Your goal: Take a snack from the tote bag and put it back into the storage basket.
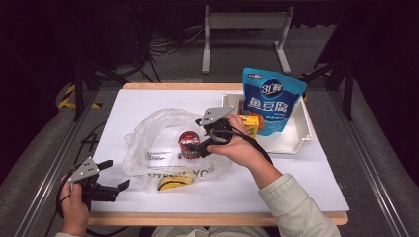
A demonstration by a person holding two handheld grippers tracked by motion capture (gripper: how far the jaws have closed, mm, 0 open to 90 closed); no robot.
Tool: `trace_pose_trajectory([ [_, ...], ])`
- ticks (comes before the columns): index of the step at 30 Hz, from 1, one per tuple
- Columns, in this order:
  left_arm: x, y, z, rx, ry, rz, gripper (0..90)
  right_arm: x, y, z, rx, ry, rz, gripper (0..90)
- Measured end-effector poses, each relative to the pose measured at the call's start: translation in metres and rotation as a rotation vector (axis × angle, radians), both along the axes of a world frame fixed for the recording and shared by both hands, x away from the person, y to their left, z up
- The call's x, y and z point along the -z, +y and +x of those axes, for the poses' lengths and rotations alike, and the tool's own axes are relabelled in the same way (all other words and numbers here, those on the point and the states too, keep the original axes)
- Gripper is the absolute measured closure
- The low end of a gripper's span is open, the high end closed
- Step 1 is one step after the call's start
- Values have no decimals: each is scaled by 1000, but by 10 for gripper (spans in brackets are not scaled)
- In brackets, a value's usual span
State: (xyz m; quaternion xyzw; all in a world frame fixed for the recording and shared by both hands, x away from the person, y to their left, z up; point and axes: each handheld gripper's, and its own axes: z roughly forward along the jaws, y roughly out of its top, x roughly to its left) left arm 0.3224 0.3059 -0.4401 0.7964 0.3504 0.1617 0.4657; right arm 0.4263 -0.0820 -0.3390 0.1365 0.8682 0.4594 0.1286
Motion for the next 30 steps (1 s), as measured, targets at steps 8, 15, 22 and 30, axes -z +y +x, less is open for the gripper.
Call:
trace_pose_trajectory([
  [8,0,0,0,1,-1,0,14,10,8,8,0,15,0,115],
  [15,0,0,0,1,-1,0,14,22,13,17,7,34,2,103],
  [22,0,0,0,1,-2,-1,14,35,17,23,12,47,-26,92],
  [30,0,0,0,1,-1,-3,14,50,18,29,23,65,-53,77],
])
